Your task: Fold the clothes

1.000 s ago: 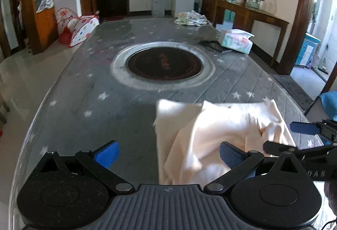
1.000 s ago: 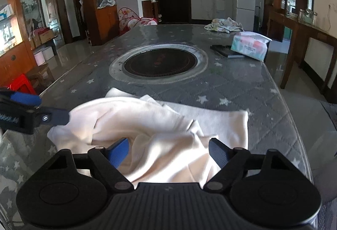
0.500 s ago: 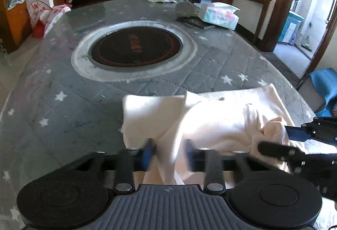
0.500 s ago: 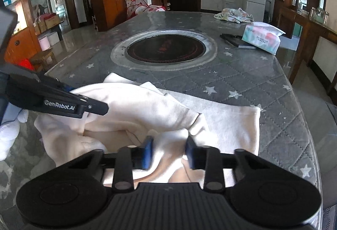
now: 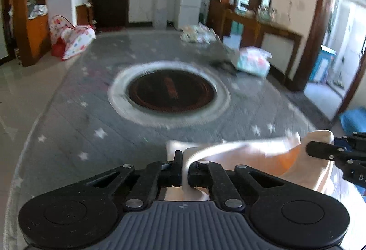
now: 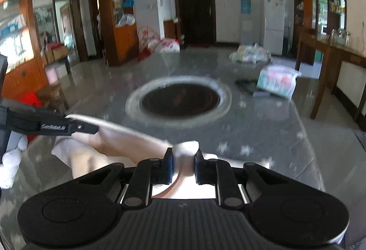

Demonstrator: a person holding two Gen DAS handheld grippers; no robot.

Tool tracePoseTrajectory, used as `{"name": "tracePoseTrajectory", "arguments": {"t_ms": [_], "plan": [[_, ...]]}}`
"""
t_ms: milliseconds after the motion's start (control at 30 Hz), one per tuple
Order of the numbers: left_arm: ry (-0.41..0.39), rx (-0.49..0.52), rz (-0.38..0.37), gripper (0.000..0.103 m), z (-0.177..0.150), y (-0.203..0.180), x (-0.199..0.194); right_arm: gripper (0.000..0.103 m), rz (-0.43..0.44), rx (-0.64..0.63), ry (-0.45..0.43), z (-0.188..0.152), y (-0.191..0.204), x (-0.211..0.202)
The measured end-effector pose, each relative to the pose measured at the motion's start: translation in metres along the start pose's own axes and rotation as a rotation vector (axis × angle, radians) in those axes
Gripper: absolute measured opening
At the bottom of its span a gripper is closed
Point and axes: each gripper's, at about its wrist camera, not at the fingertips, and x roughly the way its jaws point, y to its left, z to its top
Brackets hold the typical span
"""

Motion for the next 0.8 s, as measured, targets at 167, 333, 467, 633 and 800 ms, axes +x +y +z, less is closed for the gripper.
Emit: {"name": "tracePoseTrajectory", "arguments": {"t_ms": [167,333,467,633,800], "plan": [[-0.108,-0.058,0.011,0.004,0.026,0.019,-0.03,0.015,0.014,0.025,-0.116,0.029,-0.003,-0.019],[-0.149,-0.031,-0.005,0.004,0.019,0.025,-0.069,0.015,0.09,0.004,-0.194,0.042,0.001,-0.055],[-0.121,0.02,-0.028,0.004,-0.007,0.022,-0.094,0.015,0.152,-0.068,-0.167,0.027,0.011,-0.082],[-0.087,0.083,-0.058,0.004,-0.04,0.019,-0.124,0.015,0.229,-0.159,-0.108,0.005,0.023,-0.114],[0.043,0.126,-0.086,0.004,-0.091,0.017,-0.129,0.017,0.266,-0.228,0.069,-0.043,0.042,-0.125]]}}
